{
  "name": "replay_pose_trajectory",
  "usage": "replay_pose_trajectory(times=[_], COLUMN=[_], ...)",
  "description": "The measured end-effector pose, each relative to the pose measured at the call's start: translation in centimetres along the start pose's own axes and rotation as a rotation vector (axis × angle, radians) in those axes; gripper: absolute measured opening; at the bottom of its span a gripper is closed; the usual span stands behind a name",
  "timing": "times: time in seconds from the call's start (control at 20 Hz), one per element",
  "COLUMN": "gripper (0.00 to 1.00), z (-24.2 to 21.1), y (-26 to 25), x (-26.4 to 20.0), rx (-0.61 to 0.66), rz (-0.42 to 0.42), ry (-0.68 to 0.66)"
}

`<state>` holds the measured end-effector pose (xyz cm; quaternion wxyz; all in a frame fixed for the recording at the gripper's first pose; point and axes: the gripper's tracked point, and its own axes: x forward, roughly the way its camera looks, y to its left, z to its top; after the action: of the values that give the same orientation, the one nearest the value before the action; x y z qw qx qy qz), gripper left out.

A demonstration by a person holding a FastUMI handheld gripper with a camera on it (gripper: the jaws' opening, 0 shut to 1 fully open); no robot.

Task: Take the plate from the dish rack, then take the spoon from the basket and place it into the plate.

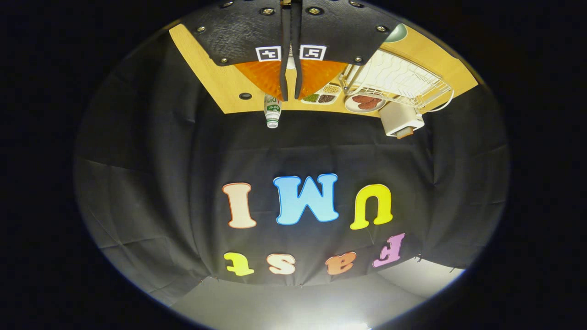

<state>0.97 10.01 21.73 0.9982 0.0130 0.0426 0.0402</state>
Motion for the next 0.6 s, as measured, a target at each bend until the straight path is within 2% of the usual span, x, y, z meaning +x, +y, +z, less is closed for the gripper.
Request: replay_pose_trajectory(times=[0.2,0.6], gripper=[0.01,0.01], z=[1.9,1.6], y=[0.6,3.0], x=[-1.4,-3.8], rx=[-0.007,-0.049], rz=[0.002,0.029], ry=[-0.017,0.012])
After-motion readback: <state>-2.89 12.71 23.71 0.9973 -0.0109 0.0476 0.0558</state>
